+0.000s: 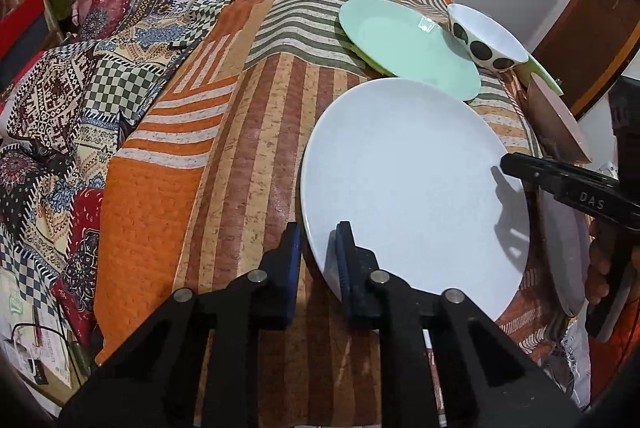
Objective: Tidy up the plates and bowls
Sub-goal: 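Close both grippers on the rim of the white plate, then lift the white plate and carry it over the purple plate, then lower the white plate onto the purple plate and open both grippers, then close both grippers on the rim of the mint green plate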
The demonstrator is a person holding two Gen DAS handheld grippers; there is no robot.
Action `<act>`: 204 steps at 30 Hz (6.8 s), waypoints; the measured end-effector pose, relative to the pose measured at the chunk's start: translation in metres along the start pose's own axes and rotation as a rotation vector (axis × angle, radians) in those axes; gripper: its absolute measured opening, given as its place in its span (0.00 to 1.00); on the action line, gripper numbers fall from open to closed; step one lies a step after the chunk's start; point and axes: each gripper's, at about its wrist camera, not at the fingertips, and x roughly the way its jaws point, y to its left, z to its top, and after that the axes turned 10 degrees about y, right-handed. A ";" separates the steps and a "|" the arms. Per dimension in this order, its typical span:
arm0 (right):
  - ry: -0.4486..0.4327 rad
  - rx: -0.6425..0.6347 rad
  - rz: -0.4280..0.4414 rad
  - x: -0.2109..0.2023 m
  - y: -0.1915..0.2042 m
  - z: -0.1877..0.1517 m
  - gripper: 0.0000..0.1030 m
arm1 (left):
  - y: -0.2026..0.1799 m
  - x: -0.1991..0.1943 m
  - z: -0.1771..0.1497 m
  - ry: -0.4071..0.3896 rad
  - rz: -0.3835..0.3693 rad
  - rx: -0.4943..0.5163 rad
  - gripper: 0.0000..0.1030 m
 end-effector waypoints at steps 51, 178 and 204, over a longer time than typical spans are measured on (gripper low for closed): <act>-0.193 0.024 -0.012 -0.080 0.007 -0.028 0.22 | -0.052 -0.083 -0.002 -0.143 -0.049 0.035 0.16; -0.205 0.074 -0.013 -0.055 -0.011 0.034 0.56 | -0.046 -0.001 0.129 -0.103 0.080 0.043 0.56; -0.031 0.155 -0.102 0.012 -0.038 0.092 0.20 | -0.016 0.062 0.187 -0.084 0.019 0.010 0.19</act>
